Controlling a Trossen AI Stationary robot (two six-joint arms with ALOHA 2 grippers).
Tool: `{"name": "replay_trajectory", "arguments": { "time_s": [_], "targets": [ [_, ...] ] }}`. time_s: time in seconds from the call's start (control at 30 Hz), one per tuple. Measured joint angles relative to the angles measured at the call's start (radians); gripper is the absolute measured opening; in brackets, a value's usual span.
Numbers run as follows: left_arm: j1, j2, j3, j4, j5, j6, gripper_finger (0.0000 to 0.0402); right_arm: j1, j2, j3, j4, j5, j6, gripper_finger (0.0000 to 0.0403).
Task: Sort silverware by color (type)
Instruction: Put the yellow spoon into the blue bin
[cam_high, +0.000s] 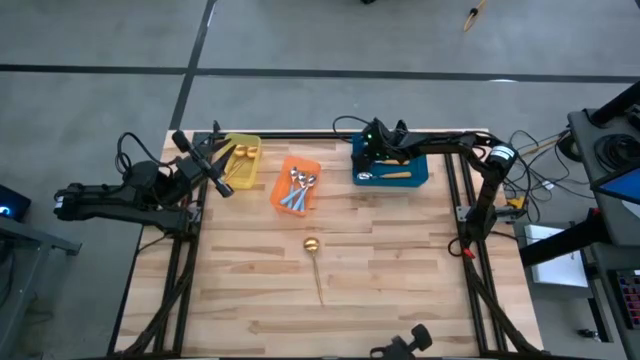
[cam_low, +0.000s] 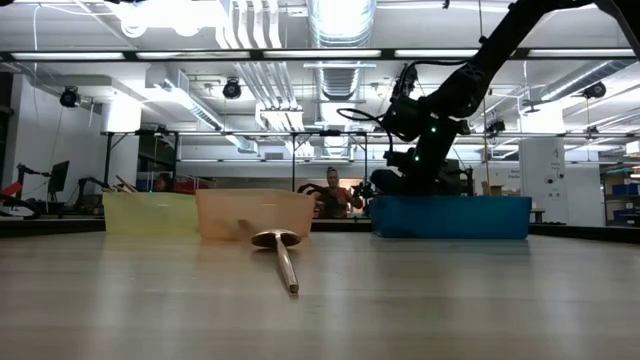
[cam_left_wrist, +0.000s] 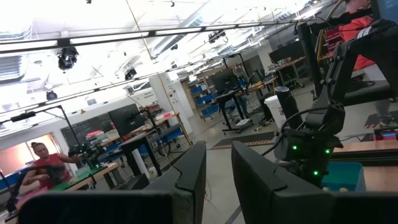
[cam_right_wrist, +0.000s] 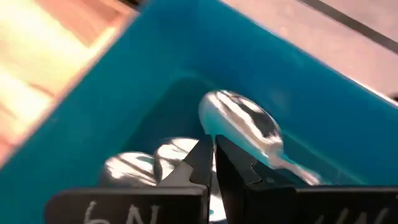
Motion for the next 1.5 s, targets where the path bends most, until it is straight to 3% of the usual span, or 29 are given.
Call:
{"name": "replay_trajectory", "arguments": {
  "time_s": [0.43,0.57,1.5],
  "targets": [
    [0.0,0.0,0.0,0.0,0.0,0.0,0.0059,0.003,0.018,-0.014,-0.025,-0.01,0.074,0.0009],
    [0.0,0.0,0.0,0.0,0.0,0.0,0.0059,0.003,0.042,-0.014,0.005,-0.055,0.077,0.0009],
    [0.0,0.0,0.0,-0.001,0.0,0.0,0.0059,0.007,0.012,0.023,0.023,-0.046,0.015,0.0009]
  ]
}}
